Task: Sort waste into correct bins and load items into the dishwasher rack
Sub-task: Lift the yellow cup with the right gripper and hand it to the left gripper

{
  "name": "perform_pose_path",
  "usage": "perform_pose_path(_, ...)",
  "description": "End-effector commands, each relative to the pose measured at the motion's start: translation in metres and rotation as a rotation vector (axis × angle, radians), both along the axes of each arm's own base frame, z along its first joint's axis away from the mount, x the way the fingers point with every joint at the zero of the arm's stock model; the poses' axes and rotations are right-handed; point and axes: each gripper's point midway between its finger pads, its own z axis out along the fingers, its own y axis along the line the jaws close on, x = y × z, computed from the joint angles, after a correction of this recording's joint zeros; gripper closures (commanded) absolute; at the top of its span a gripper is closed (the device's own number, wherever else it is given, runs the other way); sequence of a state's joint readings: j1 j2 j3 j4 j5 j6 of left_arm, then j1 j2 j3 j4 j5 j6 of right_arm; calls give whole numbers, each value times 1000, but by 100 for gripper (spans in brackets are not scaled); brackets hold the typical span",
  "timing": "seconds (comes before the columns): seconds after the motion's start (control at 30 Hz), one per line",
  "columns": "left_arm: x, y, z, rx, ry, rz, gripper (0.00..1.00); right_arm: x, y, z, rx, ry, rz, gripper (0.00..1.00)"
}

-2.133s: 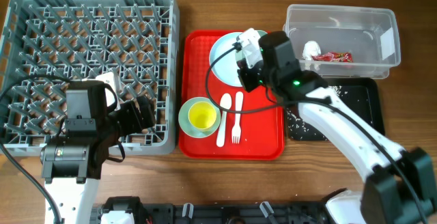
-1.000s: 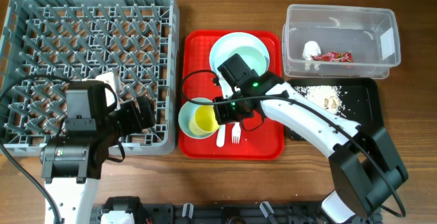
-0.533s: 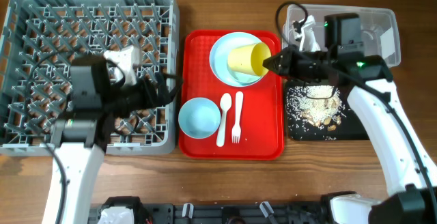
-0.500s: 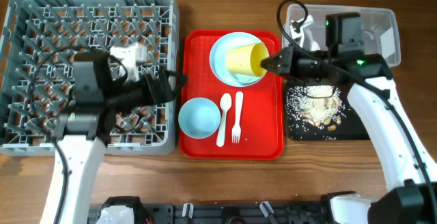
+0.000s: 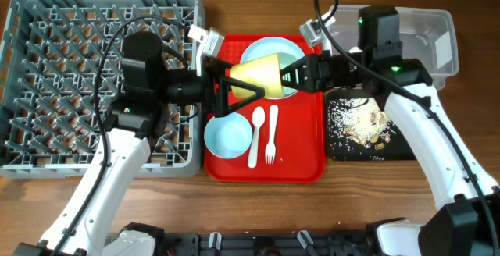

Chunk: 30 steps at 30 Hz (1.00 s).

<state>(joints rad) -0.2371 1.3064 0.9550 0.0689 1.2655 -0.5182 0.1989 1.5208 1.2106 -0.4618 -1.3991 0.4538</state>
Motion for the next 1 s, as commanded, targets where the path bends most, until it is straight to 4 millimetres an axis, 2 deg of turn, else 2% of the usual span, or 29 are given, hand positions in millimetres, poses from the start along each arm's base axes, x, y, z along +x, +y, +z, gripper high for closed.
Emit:
perform_pose_path(0.0,5,-1,5,-2,-12,18,0,-11,9,8,44,8,71,96)
perform_pose_path(0.1,6,-1,6,-3,-23,23,5,-12,10,8,43,10,75,96)
perform_pose_path(0.23,12,1,5,4,-28,59,5,-8,10,-1,-1,47,35,96)
perform_pose_path(0.27,12,1,5,5,-28,59,8,-8,10,-1,-1,46,34,96)
perform_pose_path(0.33,12,1,5,5,-28,59,20,-8,10,-1,-1,47,34,96)
perform_pose_path(0.6,12,1,5,5,-26,59,34,-2,10,-7,-35,52,-3,95)
perform_pose_path(0.67,12,1,4,8,-17,59,38,-1,10,-6,-34,51,-3,81)
perform_pose_path(0.77,17,2,0,22,-11,93,43,-1,10,-6,-34,49,-3,67)
perform_pose_path(0.87,30,9,-20,93,27,186,52,-1,10,-7,-37,48,-7,65)
perform_pose_path(0.97,47,33,-40,155,105,306,65,18,6,-27,-150,36,-124,64)
